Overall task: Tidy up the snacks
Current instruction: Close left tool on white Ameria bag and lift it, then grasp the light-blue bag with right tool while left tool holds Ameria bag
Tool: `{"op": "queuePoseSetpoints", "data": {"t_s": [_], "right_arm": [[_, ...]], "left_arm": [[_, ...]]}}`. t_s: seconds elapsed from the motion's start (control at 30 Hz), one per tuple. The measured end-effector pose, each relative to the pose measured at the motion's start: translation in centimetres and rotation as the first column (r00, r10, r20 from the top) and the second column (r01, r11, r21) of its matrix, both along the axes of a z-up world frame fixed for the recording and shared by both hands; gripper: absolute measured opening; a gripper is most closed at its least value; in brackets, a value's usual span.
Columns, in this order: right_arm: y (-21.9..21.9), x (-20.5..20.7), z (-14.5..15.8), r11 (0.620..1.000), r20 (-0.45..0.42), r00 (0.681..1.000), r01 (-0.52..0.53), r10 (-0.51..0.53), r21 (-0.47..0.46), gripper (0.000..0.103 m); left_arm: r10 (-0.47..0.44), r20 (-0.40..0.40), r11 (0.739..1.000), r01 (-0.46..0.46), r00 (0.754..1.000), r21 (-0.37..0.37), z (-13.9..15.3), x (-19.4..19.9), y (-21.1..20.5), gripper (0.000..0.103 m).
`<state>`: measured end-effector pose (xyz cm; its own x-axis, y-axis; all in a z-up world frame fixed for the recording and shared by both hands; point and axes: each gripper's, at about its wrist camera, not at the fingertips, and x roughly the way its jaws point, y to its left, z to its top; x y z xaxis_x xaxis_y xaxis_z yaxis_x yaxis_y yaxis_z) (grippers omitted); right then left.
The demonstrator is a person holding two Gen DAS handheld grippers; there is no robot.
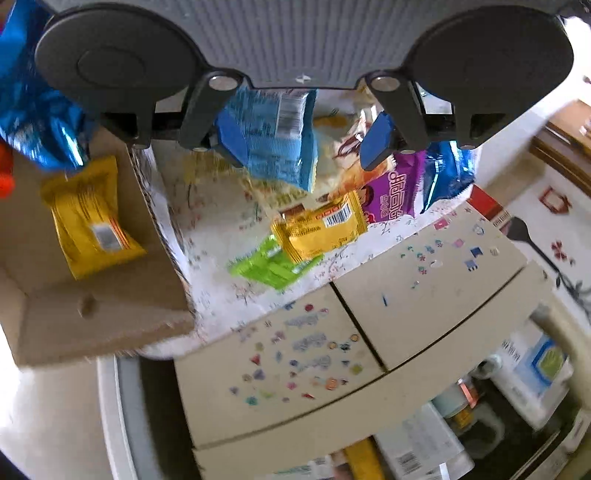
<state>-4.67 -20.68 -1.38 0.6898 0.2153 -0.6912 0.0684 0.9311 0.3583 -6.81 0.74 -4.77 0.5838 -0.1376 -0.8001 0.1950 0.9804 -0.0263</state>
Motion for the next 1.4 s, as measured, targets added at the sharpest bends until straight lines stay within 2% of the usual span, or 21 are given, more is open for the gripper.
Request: {"op": "queuePoseSetpoints", "data": {"t_s": [0.1,0.2,0.33,0.4,0.53,0.67,0.73,0.83,1.0,1.1,1.13,1.2,1.3,1.4], "right_arm": [[0.0,0.0,-0.4,1.000,-0.029,1.000,0.000,0.000,0.004,0.076],[0.3,-0.2,-0.4,0.998,-0.062,0.998,-0.030,0.033,0.054,0.076],[0.1,-0.7,-1.4,0.969,-0.163,0.981,-0.060,0.101,0.241,0.076],[0.0,-1.0,-1.3,0.959,-0.179,0.976,-0.074,0.126,0.273,0.076],[-0.1,-1.1,1.2,0.984,-0.111,0.984,-0.128,0.141,0.122,0.077],[0.4,0.3,2.8,0.973,-0.091,0.970,-0.227,0.223,-0.033,0.081],[0.9,0.8,3.2,0.944,-0.114,0.954,-0.293,0.278,-0.152,0.082],[1.8,0.8,3.0,0.855,-0.147,0.920,-0.391,0.362,-0.341,0.082],[2.6,0.3,1.5,0.749,-0.212,0.870,-0.492,0.446,-0.444,0.082],[3.4,0.4,0.5,0.664,-0.254,0.828,-0.554,0.499,-0.502,0.085],[3.6,0.5,0.2,0.643,-0.266,0.825,-0.558,0.499,-0.525,0.085],[3.7,0.8,-0.3,0.620,-0.285,0.823,-0.560,0.491,-0.549,0.085],[3.9,1.0,-0.8,0.628,-0.305,0.823,-0.564,0.479,-0.536,0.087],[4.6,0.8,-1.3,0.603,-0.310,0.814,-0.575,0.492,-0.553,0.088]], "left_arm": [[0.003,-0.002,1.000,-0.003,1.000,-0.004,0.0,0.0,0.0,0.058],[0.013,-0.006,1.000,-0.013,1.000,-0.014,0.0,0.1,0.1,0.058],[0.024,-0.011,0.999,-0.024,1.000,-0.025,0.1,0.2,0.4,0.058],[0.025,-0.014,0.999,-0.025,1.000,-0.027,0.1,0.2,0.5,0.058],[0.024,-0.016,0.999,-0.024,1.000,-0.025,0.1,0.2,0.6,0.058],[0.016,-0.018,1.000,-0.016,1.000,-0.017,0.0,0.3,0.4,0.060],[0.015,-0.018,1.000,-0.015,1.000,-0.018,0.0,0.3,0.4,0.060],[0.015,-0.019,1.000,-0.015,1.000,-0.025,0.0,0.2,0.5,0.060],[0.017,-0.019,1.000,-0.018,1.000,-0.024,0.0,0.2,0.5,0.060],[0.014,-0.016,1.000,-0.015,1.000,-0.017,0.0,0.2,0.4,0.060],[0.013,-0.015,1.000,-0.013,1.000,-0.016,0.0,0.1,0.4,0.060],[0.013,-0.015,1.000,-0.014,1.000,-0.018,0.0,0.1,0.4,0.061],[0.013,-0.016,1.000,-0.014,1.000,-0.017,0.0,0.1,0.3,0.062],[0.012,-0.013,1.000,-0.012,1.000,-0.012,0.0,0.1,0.2,0.063]]}}
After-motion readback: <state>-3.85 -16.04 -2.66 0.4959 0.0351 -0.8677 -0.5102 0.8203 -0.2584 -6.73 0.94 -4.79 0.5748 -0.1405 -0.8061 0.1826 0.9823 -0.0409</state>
